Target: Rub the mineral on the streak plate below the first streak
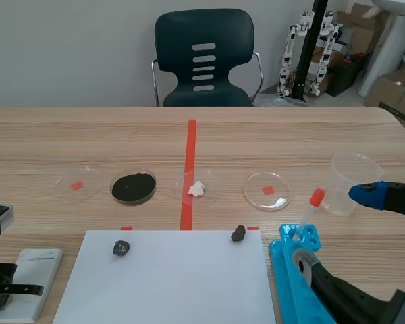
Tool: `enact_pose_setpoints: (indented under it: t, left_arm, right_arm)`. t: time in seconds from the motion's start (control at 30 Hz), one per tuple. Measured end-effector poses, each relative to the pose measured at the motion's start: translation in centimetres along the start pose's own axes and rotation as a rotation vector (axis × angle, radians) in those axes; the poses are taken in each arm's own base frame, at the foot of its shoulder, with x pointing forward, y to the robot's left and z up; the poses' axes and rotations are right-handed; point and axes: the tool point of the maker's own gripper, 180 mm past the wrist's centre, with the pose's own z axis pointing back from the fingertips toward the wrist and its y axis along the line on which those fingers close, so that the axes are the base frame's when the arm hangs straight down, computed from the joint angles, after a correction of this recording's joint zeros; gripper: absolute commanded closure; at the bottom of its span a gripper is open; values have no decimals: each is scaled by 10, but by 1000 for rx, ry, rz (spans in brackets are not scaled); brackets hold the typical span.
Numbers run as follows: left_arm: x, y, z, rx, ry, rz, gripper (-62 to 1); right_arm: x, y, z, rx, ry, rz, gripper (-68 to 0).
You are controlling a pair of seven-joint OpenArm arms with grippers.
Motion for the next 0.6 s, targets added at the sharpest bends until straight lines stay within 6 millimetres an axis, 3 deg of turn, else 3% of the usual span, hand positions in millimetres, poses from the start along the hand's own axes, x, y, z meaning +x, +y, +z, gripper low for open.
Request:
enact_pose_setpoints:
  t: [0.37, 0.6]
  left_arm:
    - [2, -43, 6, -253, -8, 14, -70]
    - [0, -38, 4, -208, -2, -3, -70]
  right_arm:
    - [0, 0, 0, 0, 0, 0, -679]
    - [0, 0, 0, 0, 0, 0, -679]
